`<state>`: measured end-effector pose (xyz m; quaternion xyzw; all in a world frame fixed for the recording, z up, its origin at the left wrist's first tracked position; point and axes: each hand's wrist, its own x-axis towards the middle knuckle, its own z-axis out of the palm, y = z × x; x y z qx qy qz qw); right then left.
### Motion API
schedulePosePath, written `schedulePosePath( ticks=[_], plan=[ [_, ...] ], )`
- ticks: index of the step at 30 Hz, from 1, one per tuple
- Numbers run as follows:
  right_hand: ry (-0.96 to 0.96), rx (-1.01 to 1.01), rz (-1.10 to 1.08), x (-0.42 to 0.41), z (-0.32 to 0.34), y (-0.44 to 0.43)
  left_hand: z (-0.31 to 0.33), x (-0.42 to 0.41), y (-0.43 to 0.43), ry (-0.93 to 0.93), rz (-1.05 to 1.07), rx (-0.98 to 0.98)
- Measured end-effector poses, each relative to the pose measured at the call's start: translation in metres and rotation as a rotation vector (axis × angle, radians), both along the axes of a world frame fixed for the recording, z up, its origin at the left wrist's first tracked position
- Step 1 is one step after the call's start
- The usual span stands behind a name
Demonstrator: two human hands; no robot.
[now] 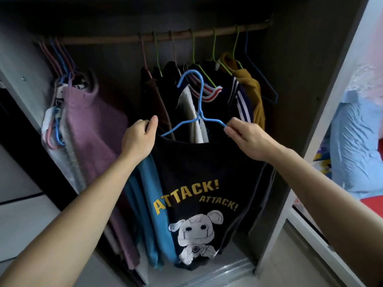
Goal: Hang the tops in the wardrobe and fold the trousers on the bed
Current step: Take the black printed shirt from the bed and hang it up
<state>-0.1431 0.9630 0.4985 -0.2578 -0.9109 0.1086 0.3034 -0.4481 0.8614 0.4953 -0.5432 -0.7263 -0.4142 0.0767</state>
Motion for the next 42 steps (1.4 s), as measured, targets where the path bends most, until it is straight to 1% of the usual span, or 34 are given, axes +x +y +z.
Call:
schedulePosePath(
  ticks=[3, 4, 7, 8, 9, 10, 12, 13, 14, 16, 19, 20, 23, 24, 26, 29, 30, 31, 34, 37, 40, 42],
  plan=[
    [-0.255, 0.014, -0.032, -0.001, 0.008, 0.0, 0.0, -0.009, -0.005, 0.108, 0.023, 0.018],
    [-0.331, 0.019, -0.046, -0.001, 0.01, 0.0, 0.001, -0.01, -0.006, 0.117, 0.04, 0.035],
    [-0.522, 0.024, -0.072, -0.011, 0.008, -0.001, 0.005, -0.009, -0.005, 0.069, 0.047, 0.101],
    [-0.543, 0.034, -0.073, -0.015, 0.006, -0.003, 0.006, -0.007, -0.004, 0.061, 0.035, 0.12],
    [-0.503, 0.042, -0.062, -0.02, 0.005, -0.004, 0.007, -0.006, -0.004, 0.051, 0.017, 0.133],
    [-0.389, 0.04, -0.041, -0.023, 0.006, -0.006, 0.007, -0.007, -0.004, 0.035, -0.004, 0.134],
    [-0.065, 0.025, -0.018, -0.027, 0.012, -0.006, 0.005, -0.012, -0.005, -0.011, -0.033, 0.072],
    [0.058, 0.027, -0.028, -0.029, 0.016, -0.004, 0.004, -0.016, -0.006, -0.011, -0.039, 0.016],
    [0.124, 0.035, -0.045, -0.03, 0.02, -0.004, 0.002, -0.021, -0.007, 0.011, -0.052, -0.031],
    [0.125, 0.032, -0.069, -0.035, 0.027, -0.003, 0.003, -0.032, -0.008, 0.014, -0.129, -0.063],
    [0.057, -0.055, -0.074, -0.037, 0.035, -0.004, 0.006, -0.045, -0.008, -0.184, -0.323, 0.01],
    [0.027, -0.056, -0.077, -0.036, 0.038, -0.006, 0.006, -0.049, -0.008, -0.238, -0.366, 0.028],
    [-0.079, -0.002, -0.141, -0.036, 0.05, -0.011, 0.008, -0.059, -0.006, -0.295, -0.425, 0.044],
    [-0.092, -0.037, -0.152, -0.04, 0.055, -0.014, 0.008, -0.062, -0.005, -0.302, -0.424, 0.052],
    [-0.084, -0.216, -0.132, -0.049, 0.064, -0.019, 0.01, -0.07, -0.001, -0.297, -0.4, 0.071],
    [-0.082, -0.535, -0.021, -0.064, 0.082, -0.03, 0.014, -0.084, 0.008, -0.249, -0.392, 0.067],
    [-0.048, -0.634, 0.038, -0.068, 0.087, -0.033, 0.016, -0.088, 0.01, -0.234, -0.397, 0.07],
    [0.004, -0.693, 0.09, -0.074, 0.092, -0.037, 0.019, -0.092, 0.012, -0.223, -0.397, 0.078],
    [0.194, -0.686, 0.141, -0.092, 0.104, -0.047, 0.03, -0.103, 0.02, -0.161, -0.347, 0.106],
    [0.29, -0.642, 0.103, -0.113, 0.115, -0.054, 0.04, -0.115, 0.022, -0.01, -0.247, 0.07],
    [0.332, -0.553, 0.019, -0.129, 0.118, -0.056, 0.047, -0.139, 0.016, 0.33, 0.072, -0.056],
    [0.357, -0.499, -0.022, -0.142, 0.118, -0.056, 0.048, -0.154, 0.011, 0.388, 0.214, -0.167]
  ],
)
